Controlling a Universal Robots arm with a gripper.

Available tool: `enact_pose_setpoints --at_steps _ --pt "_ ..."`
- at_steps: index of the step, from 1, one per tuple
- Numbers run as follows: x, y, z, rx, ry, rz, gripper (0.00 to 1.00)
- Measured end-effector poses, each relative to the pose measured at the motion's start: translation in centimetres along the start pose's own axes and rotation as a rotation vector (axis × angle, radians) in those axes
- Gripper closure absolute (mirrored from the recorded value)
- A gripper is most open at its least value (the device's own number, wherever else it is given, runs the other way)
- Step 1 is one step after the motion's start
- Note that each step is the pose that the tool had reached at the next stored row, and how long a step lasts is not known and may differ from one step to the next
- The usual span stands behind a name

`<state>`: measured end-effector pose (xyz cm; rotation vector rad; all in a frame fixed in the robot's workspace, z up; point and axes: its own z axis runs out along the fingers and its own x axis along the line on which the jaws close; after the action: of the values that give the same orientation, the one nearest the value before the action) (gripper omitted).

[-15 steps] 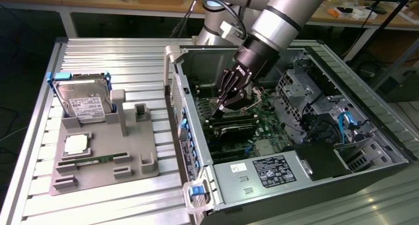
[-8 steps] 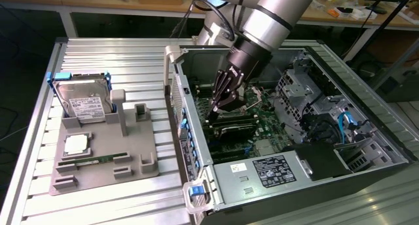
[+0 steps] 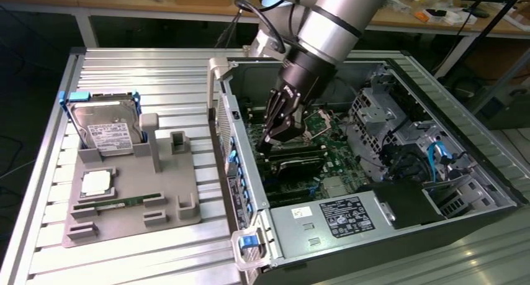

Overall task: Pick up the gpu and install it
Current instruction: 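Press down on the gpu until it lock into place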

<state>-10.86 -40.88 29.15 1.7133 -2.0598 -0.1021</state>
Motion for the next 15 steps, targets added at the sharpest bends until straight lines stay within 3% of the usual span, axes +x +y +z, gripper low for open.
enact_pose_setpoints --at_steps 5,12,14,15 --pt "0.0 0.71 0.27 0.0182 -0.0044 0.004 0.89" --pt "-0.1 1.60 0.53 0.0340 -0.0078 0.008 0.89" --pt "-0.1 1.81 0.61 0.0448 -0.0104 0.010 0.89" --pt "-0.1 1.89 0.66 0.0517 -0.0156 0.011 0.89"
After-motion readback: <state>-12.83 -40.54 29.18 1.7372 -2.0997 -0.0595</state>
